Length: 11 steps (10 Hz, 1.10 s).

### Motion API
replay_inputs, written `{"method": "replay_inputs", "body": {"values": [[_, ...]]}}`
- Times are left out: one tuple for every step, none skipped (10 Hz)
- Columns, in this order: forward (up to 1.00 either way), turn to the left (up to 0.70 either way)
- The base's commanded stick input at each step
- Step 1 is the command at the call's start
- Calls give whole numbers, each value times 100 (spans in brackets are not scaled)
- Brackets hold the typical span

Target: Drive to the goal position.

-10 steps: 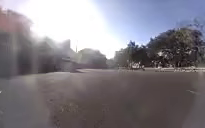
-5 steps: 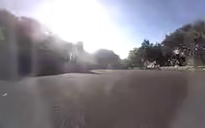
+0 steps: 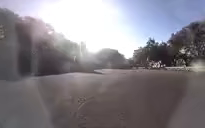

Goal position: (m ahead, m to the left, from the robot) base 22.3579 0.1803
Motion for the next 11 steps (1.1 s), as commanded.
{"method": "replay_inputs", "body": {"values": [[70,0],[70,0],[70,0],[64,0],[55,0],[50,0],[50,0],[50,0],[50,0],[50,0],[50,0]]}}
